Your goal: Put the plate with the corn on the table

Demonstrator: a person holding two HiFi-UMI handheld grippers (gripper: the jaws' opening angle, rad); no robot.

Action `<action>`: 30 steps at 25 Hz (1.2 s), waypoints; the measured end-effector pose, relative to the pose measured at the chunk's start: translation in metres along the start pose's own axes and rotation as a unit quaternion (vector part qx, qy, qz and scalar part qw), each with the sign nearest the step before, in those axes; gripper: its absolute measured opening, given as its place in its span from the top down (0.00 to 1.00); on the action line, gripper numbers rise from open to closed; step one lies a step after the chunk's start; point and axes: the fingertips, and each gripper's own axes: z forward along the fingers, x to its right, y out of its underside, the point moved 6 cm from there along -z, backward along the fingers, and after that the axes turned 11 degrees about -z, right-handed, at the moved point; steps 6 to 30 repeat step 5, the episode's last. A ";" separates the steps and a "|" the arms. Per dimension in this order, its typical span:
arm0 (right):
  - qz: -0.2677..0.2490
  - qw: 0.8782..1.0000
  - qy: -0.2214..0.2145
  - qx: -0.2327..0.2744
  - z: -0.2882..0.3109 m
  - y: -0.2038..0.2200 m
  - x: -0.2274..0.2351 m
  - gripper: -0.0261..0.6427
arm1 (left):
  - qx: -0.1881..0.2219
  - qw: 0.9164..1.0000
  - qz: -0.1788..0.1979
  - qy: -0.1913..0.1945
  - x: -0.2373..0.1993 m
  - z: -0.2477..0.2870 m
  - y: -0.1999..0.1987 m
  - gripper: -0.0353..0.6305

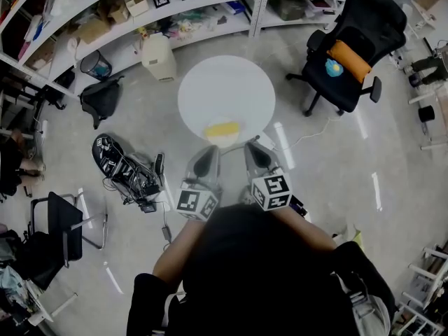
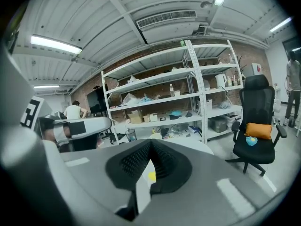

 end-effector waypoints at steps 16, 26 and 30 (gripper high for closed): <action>0.001 1.000 0.001 0.007 0.002 0.000 0.000 0.95 | 0.002 1.000 -0.003 -0.005 -0.005 -0.001 0.001 0.94; 0.001 1.000 0.001 0.007 0.002 0.000 0.000 0.95 | 0.002 1.000 -0.003 -0.005 -0.005 -0.001 0.001 0.94; 0.001 1.000 0.001 0.007 0.002 0.000 0.000 0.95 | 0.002 1.000 -0.003 -0.005 -0.005 -0.001 0.001 0.94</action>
